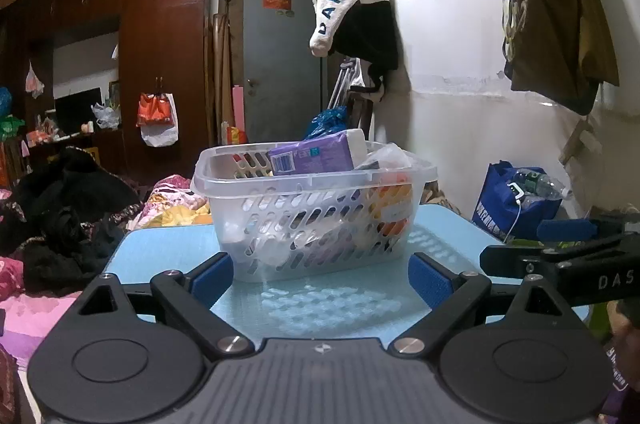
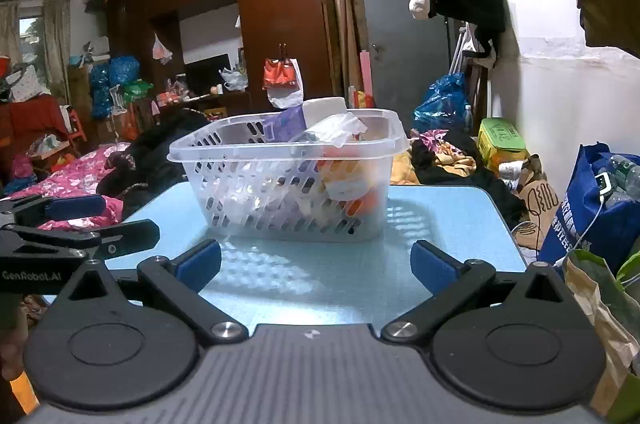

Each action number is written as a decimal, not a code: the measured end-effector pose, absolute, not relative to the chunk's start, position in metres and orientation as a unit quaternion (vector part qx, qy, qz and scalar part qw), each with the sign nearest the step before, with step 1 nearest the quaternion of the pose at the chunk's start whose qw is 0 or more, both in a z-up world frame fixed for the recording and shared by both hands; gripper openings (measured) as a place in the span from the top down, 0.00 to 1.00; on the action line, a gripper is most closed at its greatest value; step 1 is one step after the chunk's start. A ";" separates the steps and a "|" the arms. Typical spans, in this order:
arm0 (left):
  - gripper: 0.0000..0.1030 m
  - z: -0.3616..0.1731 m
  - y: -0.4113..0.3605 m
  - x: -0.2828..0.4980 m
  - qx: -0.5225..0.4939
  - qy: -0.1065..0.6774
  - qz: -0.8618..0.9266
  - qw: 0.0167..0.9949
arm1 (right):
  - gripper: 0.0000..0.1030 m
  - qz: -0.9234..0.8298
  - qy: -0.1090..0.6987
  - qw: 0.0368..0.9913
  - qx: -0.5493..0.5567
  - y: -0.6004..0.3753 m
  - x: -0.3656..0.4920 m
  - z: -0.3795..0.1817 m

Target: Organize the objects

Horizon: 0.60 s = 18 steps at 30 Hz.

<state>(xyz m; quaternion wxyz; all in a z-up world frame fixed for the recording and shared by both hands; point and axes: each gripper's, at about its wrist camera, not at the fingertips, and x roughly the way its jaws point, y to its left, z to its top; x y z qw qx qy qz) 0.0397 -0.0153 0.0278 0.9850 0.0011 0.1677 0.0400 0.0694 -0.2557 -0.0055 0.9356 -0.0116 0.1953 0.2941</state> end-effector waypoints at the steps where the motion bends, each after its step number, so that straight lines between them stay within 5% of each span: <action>1: 0.07 0.028 -0.015 0.039 0.002 0.167 0.041 0.985 | 0.00 0.295 0.196 0.935 -0.012 -0.256 0.070 -0.005; 18: 0.07 0.028 -0.015 0.040 -0.001 0.168 0.038 0.985 | 0.00 0.295 0.194 0.935 -0.012 -0.255 0.068 -0.005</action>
